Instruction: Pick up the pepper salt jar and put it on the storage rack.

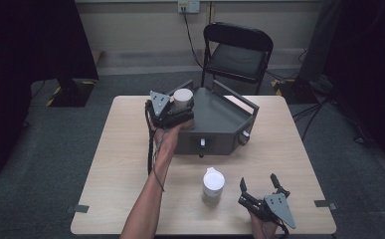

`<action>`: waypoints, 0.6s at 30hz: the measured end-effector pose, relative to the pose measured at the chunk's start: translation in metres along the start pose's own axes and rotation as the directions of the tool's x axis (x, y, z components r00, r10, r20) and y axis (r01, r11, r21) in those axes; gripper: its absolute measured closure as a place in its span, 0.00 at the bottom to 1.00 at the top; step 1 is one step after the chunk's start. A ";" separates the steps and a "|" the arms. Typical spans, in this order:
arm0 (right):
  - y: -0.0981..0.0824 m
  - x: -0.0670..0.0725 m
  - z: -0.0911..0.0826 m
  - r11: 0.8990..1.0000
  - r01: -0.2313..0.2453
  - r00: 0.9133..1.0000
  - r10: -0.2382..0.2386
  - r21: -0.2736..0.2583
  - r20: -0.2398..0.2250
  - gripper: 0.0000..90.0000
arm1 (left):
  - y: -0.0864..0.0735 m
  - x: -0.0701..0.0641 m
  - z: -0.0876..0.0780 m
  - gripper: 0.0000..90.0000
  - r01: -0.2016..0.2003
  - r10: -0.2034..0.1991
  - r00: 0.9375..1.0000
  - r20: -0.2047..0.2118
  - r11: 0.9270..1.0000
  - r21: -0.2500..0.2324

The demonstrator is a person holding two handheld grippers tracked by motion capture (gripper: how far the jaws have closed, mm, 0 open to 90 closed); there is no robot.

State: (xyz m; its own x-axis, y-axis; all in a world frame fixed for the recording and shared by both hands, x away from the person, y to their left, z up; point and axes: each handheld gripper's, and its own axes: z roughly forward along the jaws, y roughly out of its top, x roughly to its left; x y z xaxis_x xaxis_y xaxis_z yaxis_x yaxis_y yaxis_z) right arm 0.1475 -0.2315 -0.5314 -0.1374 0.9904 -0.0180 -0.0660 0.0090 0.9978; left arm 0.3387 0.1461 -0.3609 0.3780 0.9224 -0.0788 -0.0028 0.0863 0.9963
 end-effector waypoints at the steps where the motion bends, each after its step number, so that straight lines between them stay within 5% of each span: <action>1: 0.000 0.000 0.000 1.000 0.000 1.000 0.000 0.000 0.000 0.01 | 0.000 0.001 -0.001 0.00 -0.011 0.011 1.000 0.008 1.000 -0.001; 18: 0.000 0.000 0.000 1.000 0.000 1.000 0.000 0.000 0.002 0.01 | 0.000 -0.004 -0.037 0.00 -0.050 0.052 0.998 0.020 0.997 -0.059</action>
State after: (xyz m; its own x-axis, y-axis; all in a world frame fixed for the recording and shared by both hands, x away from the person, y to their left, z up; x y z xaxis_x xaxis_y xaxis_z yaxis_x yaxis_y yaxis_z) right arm 0.1476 -0.2311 -0.5314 -0.1352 0.9906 -0.0181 -0.0658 0.0093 0.9978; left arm 0.3027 0.1564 -0.3623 0.3960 0.9179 -0.0267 -0.0766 0.0620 0.9951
